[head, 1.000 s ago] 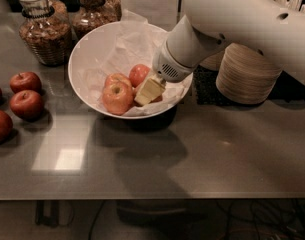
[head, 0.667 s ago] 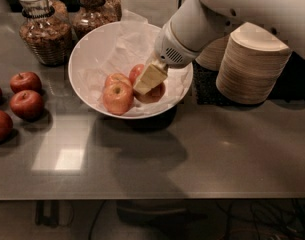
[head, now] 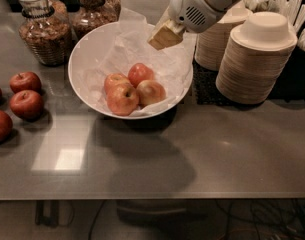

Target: Pick apple from white bowl

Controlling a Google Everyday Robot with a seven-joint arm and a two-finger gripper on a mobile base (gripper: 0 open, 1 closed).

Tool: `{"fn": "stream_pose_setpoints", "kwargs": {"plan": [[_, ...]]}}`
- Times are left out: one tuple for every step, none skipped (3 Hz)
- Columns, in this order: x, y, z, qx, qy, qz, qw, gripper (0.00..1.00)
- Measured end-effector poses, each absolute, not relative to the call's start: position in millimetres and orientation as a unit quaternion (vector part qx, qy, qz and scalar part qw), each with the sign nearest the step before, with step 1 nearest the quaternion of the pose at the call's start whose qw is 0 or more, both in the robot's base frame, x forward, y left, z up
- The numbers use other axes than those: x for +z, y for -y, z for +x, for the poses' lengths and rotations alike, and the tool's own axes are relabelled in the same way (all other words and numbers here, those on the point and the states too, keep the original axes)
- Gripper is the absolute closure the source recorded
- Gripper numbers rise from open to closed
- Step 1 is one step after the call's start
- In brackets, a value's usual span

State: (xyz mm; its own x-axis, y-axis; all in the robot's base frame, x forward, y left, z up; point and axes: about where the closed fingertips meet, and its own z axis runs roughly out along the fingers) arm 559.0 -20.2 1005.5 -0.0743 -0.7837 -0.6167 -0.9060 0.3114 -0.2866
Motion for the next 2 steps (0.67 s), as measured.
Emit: {"fn": "stream_pose_setpoints", "kwargs": {"plan": [[1008, 20, 559, 0.086, -0.727, -0.58, 0.357, 0.81], [997, 16, 557, 0.082, -0.727, -0.586, 0.348, 0.57]]}}
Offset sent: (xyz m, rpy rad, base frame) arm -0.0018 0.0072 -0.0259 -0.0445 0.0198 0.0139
